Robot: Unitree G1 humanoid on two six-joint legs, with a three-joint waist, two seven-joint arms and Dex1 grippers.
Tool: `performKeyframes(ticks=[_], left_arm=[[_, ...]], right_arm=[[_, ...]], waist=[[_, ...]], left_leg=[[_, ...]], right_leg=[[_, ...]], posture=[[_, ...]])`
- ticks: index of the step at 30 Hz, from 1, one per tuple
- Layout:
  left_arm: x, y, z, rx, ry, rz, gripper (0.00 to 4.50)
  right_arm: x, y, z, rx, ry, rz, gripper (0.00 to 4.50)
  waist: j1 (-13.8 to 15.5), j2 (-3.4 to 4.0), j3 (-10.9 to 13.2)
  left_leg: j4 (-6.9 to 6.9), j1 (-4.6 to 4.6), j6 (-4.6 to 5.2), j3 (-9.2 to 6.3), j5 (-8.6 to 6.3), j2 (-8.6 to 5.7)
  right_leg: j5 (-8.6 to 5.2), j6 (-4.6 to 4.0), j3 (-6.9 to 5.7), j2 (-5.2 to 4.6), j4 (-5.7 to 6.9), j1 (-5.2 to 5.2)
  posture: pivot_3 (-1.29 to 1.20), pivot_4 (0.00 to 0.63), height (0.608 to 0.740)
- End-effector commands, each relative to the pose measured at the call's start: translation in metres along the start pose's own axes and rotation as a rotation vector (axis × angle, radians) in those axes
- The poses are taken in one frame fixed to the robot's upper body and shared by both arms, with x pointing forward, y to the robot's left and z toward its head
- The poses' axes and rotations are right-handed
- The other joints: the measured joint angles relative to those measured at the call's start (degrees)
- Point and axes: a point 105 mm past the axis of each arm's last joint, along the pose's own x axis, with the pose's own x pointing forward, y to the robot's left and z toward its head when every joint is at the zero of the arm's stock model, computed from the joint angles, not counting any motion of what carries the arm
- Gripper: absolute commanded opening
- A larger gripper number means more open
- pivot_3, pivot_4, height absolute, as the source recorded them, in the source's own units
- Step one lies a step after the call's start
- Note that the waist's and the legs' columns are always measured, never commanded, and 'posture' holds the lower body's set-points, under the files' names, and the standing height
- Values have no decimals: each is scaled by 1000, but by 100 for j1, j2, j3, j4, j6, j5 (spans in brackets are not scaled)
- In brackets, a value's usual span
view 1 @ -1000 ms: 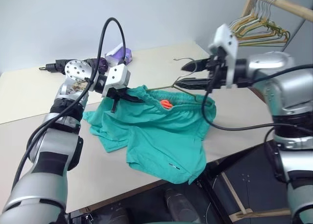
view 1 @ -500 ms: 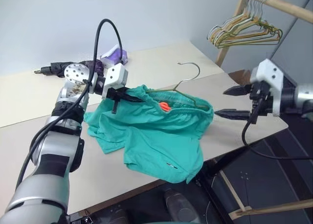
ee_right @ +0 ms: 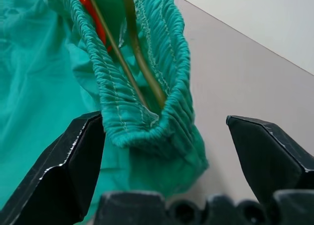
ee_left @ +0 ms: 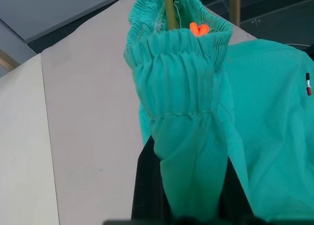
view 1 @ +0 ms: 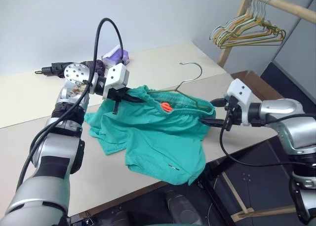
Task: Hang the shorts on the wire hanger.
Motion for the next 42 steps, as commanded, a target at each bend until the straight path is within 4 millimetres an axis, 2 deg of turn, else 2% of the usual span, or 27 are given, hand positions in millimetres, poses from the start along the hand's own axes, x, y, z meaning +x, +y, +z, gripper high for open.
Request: performKeyframes(ticks=[1, 8, 10, 13, 14, 16, 22, 25, 27, 32, 35, 38, 42], left_arm=[[-8, 5, 11, 45, -10, 22, 0], [-7, 5, 10, 44, -9, 21, 0], [-7, 4, 10, 43, -9, 21, 0], [-7, 4, 8, 39, 0, 16, 0], [-7, 4, 8, 37, 6, 14, 485], [-7, 5, 8, 36, 8, 18, 988], [-9, 14, 11, 45, -2, 65, 2955], [-16, 22, 14, 64, 1, 128, 3960], [-20, 31, 16, 87, 8, 201, 4476], [-49, 69, 36, 79, -31, 494, 4476], [-61, 72, 51, 77, -102, 517, 4476], [-65, 74, 70, 26, -262, 518, 4476], [-57, 65, 95, -54, -461, 488, 4476]], right_arm=[[-1, -2, 18, -30, -69, -1, 3215], [2, 0, 26, -19, -110, 35, 794], [0, 1, 29, -21, -122, 46, 289], [-4, 4, 35, -24, -143, 76, 229], [-6, 6, 36, -23, -149, 86, 224], [-9, 7, 39, -24, -157, 100, 195], [-17, 8, 42, -16, -169, 99, 173], [-21, 8, 40, -7, -165, 86, 173], [-24, 10, 37, 0, -158, 79, 173], [-40, 14, 19, 75, -115, -19, 173], [-54, 15, 6, 148, -105, -128, 173], [-71, 12, -6, 250, -88, -298, 173], [-98, 12, -17, 371, -52, -501, 173]], waist=[[0, 0, 0], [4, 0, 0], [1, 0, 0], [4, 0, 0], [4, 0, 0], [6, 0, 0], [-1, 0, 0], [-5, 0, 0], [0, 0, 0], [35, -2, 1], [39, -1, 1], [34, -2, 1], [25, 0, 1]], left_leg=[[0, 0, 0, -1, 0, 0], [0, -3, 0, -3, 0, 0], [0, -2, 0, -2, 0, 0], [0, -2, 0, -2, 0, 0], [0, -2, 0, -2, 0, 0], [0, -2, 0, -2, 0, 0], [0, -2, 0, -2, 0, 0], [0, -3, 0, -2, 0, 0], [0, -5, 0, -2, 0, 0], [0, -10, 0, -4, 0, 0], [0, -10, 0, -1, 0, -3], [-2, -8, -1, -2, -1, 0], [0, -6, -1, 2, 0, 0]], right_leg=[[0, 0, 0, 1, 0, 0], [0, 0, -2, 0, -1, 0], [0, 0, -1, 0, 0, -1], [0, 0, -2, 0, 0, 0], [0, 0, -1, 0, -1, 0], [0, 0, -1, 0, -1, 0], [0, 0, -2, 0, -1, 0], [0, 1, -2, 0, -1, -1], [0, 1, -2, 0, -2, -2], [-2, 3, -4, -1, -4, -3], [-3, 5, -2, -3, -3, -3], [-3, 5, -3, -2, -2, -2], [-3, 5, 1, -3, -1, 2]], posture=[[-211, 4, 740], [-213, 5, 740], [-213, 5, 740], [-213, 5, 740], [-213, 5, 740], [-224, 5, 740], [-233, 7, 740], [-235, 11, 740], [-235, 13, 740], [-234, 20, 740], [-251, 28, 740], [-270, 37, 740], [-299, 41, 740]])
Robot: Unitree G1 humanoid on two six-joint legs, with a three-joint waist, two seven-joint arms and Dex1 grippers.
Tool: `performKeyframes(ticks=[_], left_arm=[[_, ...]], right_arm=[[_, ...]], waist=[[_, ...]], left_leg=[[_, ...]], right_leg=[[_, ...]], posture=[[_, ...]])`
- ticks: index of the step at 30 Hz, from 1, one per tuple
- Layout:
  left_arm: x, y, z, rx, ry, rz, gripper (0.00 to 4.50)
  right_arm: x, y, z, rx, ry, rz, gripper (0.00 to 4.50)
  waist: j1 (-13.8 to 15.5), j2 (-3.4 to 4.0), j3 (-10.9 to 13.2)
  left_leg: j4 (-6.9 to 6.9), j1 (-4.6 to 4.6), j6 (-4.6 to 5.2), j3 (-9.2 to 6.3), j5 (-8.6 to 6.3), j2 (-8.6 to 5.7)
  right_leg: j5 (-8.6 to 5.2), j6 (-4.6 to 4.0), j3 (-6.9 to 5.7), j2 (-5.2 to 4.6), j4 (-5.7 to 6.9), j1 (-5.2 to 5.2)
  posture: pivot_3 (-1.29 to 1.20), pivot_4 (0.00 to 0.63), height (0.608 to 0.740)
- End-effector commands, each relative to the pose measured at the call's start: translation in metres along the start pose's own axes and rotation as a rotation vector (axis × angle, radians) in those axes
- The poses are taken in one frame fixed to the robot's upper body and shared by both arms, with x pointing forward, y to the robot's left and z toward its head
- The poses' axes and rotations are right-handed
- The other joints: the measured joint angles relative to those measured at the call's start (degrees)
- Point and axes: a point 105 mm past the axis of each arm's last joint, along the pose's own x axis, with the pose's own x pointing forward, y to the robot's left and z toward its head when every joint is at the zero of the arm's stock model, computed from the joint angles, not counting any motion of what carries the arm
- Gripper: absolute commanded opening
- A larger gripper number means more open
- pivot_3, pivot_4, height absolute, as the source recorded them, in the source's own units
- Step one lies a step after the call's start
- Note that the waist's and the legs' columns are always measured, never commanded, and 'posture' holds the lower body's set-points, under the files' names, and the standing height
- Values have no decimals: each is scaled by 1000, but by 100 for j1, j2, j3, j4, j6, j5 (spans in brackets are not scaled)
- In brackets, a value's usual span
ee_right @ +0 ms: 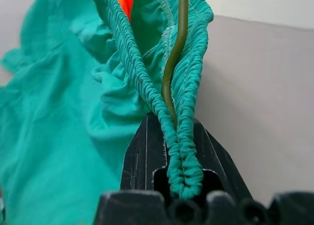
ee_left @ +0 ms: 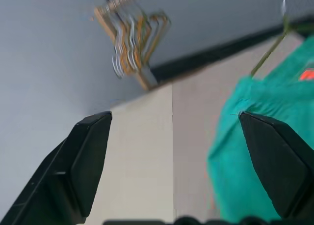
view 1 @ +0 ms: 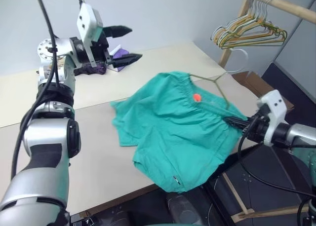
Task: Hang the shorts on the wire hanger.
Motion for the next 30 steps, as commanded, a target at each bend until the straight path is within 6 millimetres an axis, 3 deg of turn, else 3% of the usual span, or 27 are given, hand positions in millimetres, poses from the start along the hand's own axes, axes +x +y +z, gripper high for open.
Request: performKeyframes(ticks=[1, 6, 10, 18, 22, 30], left_arm=[[10, -14, 32, -98, -165, -14, 4476], [27, -60, 57, -288, -307, -86, 4476], [36, -80, 67, -329, -351, -99, 4476], [44, -92, 79, -374, -392, -131, 4476], [45, -96, 77, -373, -367, -143, 4476], [40, -100, 72, -317, -361, -121, 4476]], right_arm=[[-30, -12, 10, 58, -41, -200, 173], [-63, -33, 3, 172, -43, -481, 173], [-82, -58, 9, 186, -41, -634, 173], [-110, -119, 44, 356, -96, -894, 173], [-118, -138, 55, 434, -97, -973, 173], [-116, -160, 51, 643, -70, -1022, 173]], waist=[[-5, 1, 0], [-23, 2, -1], [-66, 9, -5], [-391, 30, -18], [-520, 47, -32], [-598, 85, -62]], left_leg=[[-2, 0, 0, 0, 0, 2], [0, -2, 0, 1, 0, 6], [0, 7, 0, 7, 0, 0], [-16, 92, 17, 7, -11, -4], [-24, 108, 25, 7, -16, -4], [-43, 128, 25, 9, -16, -8]], right_leg=[[0, 0, -1, 1, -1, 0], [0, -1, 5, 4, 5, -4], [0, -1, 12, 3, -3, 7], [-5, -9, 11, 3, -76, 119], [-8, -7, 12, 3, -88, 157], [-9, -8, 16, 1, -111, 187]], posture=[[-299, 41, 740], [-346, 45, 740], [-370, 46, 740], [-378, 17, 740], [-371, 0, 740], [-336, 0, 740]])
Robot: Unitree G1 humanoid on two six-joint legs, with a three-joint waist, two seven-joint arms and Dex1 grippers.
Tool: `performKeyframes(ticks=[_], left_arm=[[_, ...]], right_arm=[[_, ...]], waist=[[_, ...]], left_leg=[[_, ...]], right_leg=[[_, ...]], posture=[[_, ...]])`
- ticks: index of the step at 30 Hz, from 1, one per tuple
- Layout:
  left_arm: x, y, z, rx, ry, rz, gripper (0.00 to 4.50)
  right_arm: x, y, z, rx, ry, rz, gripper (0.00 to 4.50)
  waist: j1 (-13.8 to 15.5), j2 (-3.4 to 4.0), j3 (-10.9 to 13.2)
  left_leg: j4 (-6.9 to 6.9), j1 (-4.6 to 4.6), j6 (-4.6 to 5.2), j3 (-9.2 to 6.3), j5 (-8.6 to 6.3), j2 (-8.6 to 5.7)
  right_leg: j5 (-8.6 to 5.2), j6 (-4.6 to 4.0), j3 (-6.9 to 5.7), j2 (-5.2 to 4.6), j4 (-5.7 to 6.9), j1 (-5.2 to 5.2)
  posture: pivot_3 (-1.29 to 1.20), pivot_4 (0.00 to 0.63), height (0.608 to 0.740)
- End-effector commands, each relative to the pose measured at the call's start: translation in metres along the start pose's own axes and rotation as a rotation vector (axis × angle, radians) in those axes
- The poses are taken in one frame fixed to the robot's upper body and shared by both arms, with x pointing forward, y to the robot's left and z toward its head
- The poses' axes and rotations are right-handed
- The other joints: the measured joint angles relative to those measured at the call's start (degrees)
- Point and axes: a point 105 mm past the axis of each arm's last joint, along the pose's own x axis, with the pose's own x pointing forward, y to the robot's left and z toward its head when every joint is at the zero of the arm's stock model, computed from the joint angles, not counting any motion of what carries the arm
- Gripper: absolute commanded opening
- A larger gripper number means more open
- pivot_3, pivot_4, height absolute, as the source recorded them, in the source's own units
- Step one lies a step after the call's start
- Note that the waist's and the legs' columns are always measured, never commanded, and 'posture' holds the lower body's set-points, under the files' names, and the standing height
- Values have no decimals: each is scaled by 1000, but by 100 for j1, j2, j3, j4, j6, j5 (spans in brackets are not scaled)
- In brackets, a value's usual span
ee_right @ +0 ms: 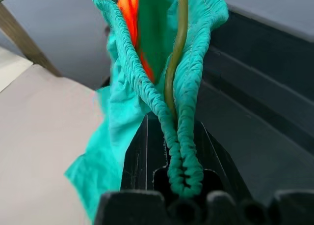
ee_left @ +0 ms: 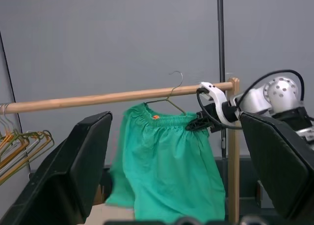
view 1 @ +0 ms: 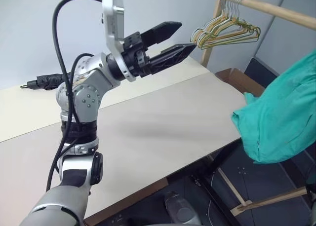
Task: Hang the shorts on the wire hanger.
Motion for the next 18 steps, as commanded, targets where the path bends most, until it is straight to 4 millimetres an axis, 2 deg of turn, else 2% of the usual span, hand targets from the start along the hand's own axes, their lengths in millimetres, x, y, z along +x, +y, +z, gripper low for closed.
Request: performKeyframes(ticks=[1, 5, 12, 18], left_arm=[[-2, -6, 8, 78, -14, -7, 4476], [-7, -4, 7, 83, -11, 5, 4476], [-11, -1, 7, 102, -2, 15, 4476], [-11, -1, 7, 128, 13, 25, 4500]], right_arm=[[0, -5, 4, 56, 6, -29, 173], [10, 0, -10, 110, 59, 6, 173], [13, -4, -18, 158, 79, -18, 173], [7, 3, -16, 85, 29, -34, 2083]], waist=[[10, 2, -3], [17, 5, -6], [88, 12, -12], [101, 16, -14]], left_leg=[[0, 0, 0, -2, 0, 0], [-3, -4, 0, -1, 0, -2], [-3, -4, 0, -2, 0, -8], [-3, -4, 0, -2, 0, -10]], right_leg=[[0, 1, -1, 0, -2, 0], [2, 3, 2, 0, -14, 0], [5, 8, 11, 0, -30, 1], [5, 8, 13, 0, -32, 1]], posture=[[-334, 0, 740], [-328, 0, 740], [-318, 0, 740], [-316, 0, 740]])
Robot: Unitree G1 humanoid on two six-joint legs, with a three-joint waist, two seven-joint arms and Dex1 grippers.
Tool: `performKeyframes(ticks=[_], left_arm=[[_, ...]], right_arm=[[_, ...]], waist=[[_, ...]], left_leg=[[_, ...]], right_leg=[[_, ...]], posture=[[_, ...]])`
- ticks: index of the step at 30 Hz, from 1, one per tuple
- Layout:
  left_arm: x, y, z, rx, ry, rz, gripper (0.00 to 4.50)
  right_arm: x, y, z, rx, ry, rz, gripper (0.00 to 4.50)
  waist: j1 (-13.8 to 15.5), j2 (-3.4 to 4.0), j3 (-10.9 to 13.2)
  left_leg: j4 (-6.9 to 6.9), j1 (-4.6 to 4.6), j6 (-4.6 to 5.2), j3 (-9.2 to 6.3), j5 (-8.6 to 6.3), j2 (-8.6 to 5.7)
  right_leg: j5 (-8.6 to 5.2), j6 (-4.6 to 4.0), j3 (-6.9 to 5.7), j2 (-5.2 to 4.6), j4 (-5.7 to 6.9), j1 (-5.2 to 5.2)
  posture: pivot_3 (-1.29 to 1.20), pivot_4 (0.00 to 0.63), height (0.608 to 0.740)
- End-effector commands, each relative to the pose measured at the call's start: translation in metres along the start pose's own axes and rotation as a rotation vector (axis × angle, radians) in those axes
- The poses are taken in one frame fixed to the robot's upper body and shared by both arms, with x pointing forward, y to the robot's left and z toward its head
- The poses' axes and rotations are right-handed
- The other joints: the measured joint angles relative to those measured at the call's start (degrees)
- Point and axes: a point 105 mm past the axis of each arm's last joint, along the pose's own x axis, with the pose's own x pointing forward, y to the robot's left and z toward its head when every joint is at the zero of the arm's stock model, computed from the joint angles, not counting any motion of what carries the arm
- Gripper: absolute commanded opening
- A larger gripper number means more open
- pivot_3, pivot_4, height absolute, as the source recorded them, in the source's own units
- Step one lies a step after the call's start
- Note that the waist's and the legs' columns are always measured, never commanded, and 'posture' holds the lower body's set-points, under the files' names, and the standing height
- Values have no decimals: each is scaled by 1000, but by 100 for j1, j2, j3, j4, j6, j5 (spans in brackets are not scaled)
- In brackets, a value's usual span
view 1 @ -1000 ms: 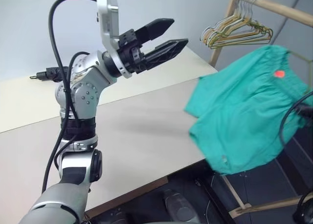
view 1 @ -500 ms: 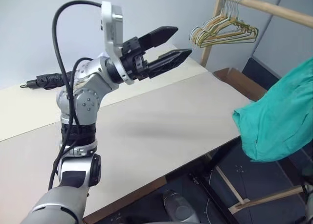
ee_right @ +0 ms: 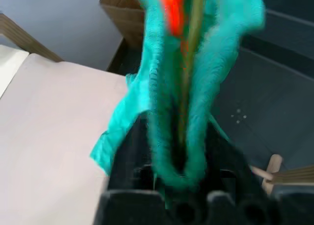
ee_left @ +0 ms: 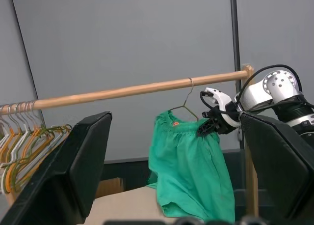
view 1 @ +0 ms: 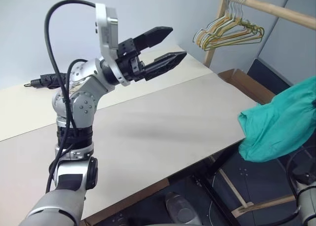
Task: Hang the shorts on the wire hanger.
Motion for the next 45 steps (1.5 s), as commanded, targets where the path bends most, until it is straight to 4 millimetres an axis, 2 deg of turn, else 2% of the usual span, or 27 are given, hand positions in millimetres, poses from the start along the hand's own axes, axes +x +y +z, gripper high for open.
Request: performKeyframes(ticks=[1, 7, 11, 14, 17, 25, 28, 31, 34, 38, 42, 45], left_arm=[[0, -3, 8, 52, -4, -3, 4500], [3, -4, 9, 76, 10, -9, 4500], [4, -4, 7, 105, 31, -16, 4500], [4, -3, 5, 118, 48, -17, 4500], [2, -1, 1, 131, 76, -12, 4500], [0, 2, -2, 151, 102, -7, 4500], [-4, 4, -2, 166, 111, 14, 4500], [-17, 13, -10, 245, 146, 91, 4500], [-37, 20, -25, 265, 260, 135, 4500], [-75, 20, -43, 291, 399, 196, 4500], [-99, 8, -45, 290, 469, 229, 4500], [-111, -2, -46, 287, 508, 252, 4500]], right_arm=[[-15, 5, 13, -68, -92, -20, 2430], [-22, 6, 11, -150, -160, -80, 4466], [-28, 1, 7, -238, -220, -175, 4466], [-43, 2, 11, -365, -421, -278, 4466], [-64, 15, 15, -474, -662, -280, 4466], [-91, 31, 11, -660, -1006, -228, 4466], [-103, 45, 11, -684, -1117, -115, 4466], [-109, 84, 2, -666, -1076, 281, 4466], [-114, 125, -19, -727, -992, 687, 4466], [-107, 173, -53, -869, -749, 1121, 4466], [-92, 192, -71, -943, -568, 1361, 4466], [-79, 197, -81, -984, -451, 1451, 4466]], waist=[[3, 1, -1], [6, 2, -2], [15, 4, -3], [34, 4, -3], [22, 5, -3], [1, -3, 0], [-6, -4, 1], [-21, -5, 2], [-35, -14, 8], [-18, -18, 8], [227, -55, 30], [495, -59, 33]], left_leg=[[-1, 0, 0, 0, 0, 0], [-2, 2, 0, -1, 0, 0], [-5, 3, 0, -2, 0, 0], [-6, 3, 0, -2, 0, 0], [-11, 4, -1, 1, -1, 0], [-16, 6, -2, 6, -1, -9], [-18, 9, -2, 8, -1, -10], [-19, 10, -2, 7, -1, -10], [-28, 19, -2, 11, -1, -12], [-29, 29, -2, 8, -1, -14], [-45, 45, -1, 14, 0, -14], [-45, 17, -1, 11, -1, -15]], right_leg=[[0, 0, 0, 0, 0, -1], [0, 0, 2, 2, -3, -1], [-1, 1, 3, 2, -4, -3], [-2, 3, 3, 2, -6, -5], [-3, 5, 8, 3, -7, -11], [-7, 9, 29, 4, -15, -7], [-7, 10, 34, 5, -14, -7], [-7, 10, 36, 7, -13, 1], [-7, 9, 54, 12, -12, 15], [-6, 9, 62, 18, -10, 12], [-4, 11, 74, 18, -8, -3], [-7, 19, 65, 14, -15, -20]], posture=[[-316, 0, 740], [-325, 0, 740], [-330, 0, 740], [-340, 5, 740], [-345, 5, 740], [-341, 24, 740], [-327, 26, 740], [-308, 29, 740], [-292, 30, 740], [-196, 29, 740], [-109, 29, 740], [-71, 36, 740]])
